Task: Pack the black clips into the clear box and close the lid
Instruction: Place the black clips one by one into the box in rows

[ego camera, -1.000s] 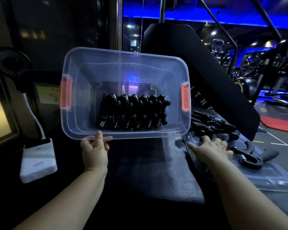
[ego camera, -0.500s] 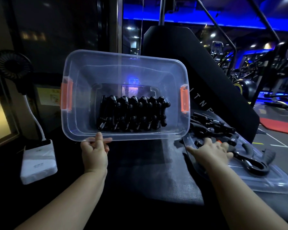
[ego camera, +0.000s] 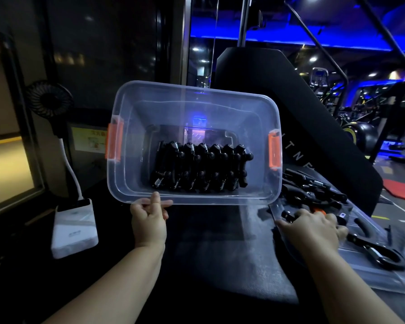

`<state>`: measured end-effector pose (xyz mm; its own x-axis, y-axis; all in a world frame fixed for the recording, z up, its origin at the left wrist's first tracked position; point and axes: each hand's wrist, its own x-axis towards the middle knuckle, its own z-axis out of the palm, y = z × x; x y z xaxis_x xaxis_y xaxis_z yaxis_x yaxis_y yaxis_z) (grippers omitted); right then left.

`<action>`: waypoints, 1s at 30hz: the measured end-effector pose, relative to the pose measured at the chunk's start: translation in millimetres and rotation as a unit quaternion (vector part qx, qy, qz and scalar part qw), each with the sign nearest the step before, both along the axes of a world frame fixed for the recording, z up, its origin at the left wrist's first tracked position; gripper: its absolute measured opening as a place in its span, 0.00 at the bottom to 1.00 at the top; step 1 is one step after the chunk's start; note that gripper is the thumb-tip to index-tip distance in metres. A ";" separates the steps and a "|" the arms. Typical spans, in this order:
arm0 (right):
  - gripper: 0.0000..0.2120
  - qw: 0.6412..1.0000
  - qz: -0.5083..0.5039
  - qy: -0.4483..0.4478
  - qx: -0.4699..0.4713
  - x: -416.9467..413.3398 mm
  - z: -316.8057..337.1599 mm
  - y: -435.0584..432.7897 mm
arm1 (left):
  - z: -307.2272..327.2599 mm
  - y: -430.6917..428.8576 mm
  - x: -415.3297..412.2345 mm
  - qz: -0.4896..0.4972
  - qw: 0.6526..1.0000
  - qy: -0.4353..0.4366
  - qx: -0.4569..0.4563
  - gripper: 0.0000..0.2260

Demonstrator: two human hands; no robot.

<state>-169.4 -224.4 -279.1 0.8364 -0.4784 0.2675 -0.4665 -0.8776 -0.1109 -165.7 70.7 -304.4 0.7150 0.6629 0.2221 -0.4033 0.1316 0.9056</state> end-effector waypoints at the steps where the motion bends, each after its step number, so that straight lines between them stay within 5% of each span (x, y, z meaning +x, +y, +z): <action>1: 0.29 1.000 0.005 0.003 -0.001 -1.4 -0.2 2.1 | -0.1 -0.2 -0.5 0.000 1.000 0.001 0.001 0.10; 17: 0.19 0.981 0.177 -0.066 0.048 -28.5 -6.3 22.2 | 1.1 1.9 -0.8 -0.009 1.000 0.004 0.006 0.17; 24: 0.27 0.967 0.222 -0.102 0.065 -30.1 -7.2 21.3 | -0.3 0.9 -2.3 -0.014 1.000 -0.001 -0.002 0.09; 30: 0.44 0.990 0.085 -0.063 0.095 -32.0 -11.2 16.5 | -2.0 1.5 1.1 -0.014 1.000 -0.006 0.000 0.13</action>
<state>-201.4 -207.8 -290.2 0.8749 -0.3858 0.2928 -0.2867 -0.8998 -0.3288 -164.6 72.2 -306.4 0.7306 0.6429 0.2303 -0.4100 0.1433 0.9008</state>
